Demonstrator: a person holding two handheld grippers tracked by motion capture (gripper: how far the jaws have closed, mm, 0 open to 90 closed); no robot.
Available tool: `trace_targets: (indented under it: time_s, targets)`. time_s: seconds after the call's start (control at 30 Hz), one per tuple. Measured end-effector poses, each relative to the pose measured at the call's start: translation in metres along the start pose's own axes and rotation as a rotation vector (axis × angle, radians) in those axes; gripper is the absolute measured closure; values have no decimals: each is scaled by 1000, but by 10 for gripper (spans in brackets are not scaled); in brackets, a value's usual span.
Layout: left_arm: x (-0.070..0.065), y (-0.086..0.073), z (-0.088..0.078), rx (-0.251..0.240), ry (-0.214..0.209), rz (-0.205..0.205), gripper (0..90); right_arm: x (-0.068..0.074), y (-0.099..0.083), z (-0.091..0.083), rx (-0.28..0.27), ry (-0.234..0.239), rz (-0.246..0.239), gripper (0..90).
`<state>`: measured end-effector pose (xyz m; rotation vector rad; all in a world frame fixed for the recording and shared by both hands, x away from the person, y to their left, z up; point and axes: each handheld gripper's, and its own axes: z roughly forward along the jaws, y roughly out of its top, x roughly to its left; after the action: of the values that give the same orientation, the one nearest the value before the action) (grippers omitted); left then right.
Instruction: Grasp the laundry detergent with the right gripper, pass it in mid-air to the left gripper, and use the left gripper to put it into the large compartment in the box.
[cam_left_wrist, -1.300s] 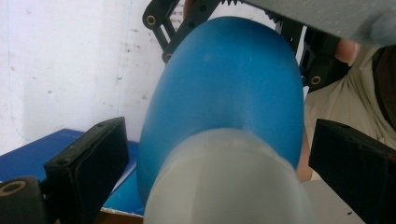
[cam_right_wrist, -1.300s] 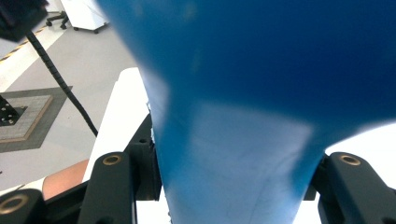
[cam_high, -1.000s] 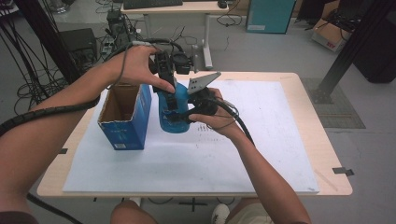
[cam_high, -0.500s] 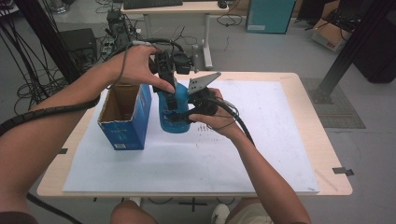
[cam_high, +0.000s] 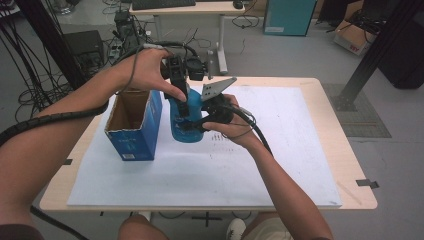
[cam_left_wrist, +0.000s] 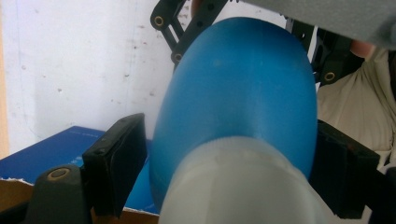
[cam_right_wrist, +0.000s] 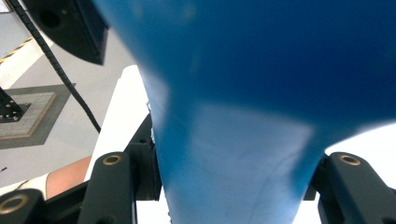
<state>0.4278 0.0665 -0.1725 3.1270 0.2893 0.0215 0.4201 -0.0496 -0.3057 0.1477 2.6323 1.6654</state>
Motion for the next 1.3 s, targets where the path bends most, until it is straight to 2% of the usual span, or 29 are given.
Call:
trace_targets:
  time_s: [0.13,0.17,0.23,0.27,0.3,0.4,0.77,0.97,1.0,1.07,1.1,1.3]
  targets:
    - [0,2,0,12,-3,4,226,0,0,-1,-7,-4,-4,432]
    - [0,2,0,13,-1,7,243,-1,0,-1,-15,-11,-25,432]
    - [0,3,1,17,-2,8,258,0,0,-2,-4,-2,-7,431]
    - [-1,3,2,9,7,6,268,-3,0,-3,-22,-20,-50,431]
    - [-1,3,2,14,4,10,314,0,0,-3,-13,-10,-17,431]
    - [-2,4,1,24,0,19,344,0,-1,-2,-12,-10,-16,431]
    - [-2,4,4,41,-10,40,358,1,-2,0,-3,-5,-24,430]
    - [-2,4,4,37,-5,36,358,1,-3,0,-2,-8,-21,429]
    - [-1,4,3,43,-15,33,357,1,-3,0,-2,-7,-22,429]
    - [-2,4,4,37,-4,36,357,1,-3,0,-5,-4,-21,428]
    - [-2,4,3,34,-7,23,357,0,-3,0,-5,-7,-23,428]
    - [-2,4,5,40,-13,30,358,1,-3,0,1,-6,-23,428]
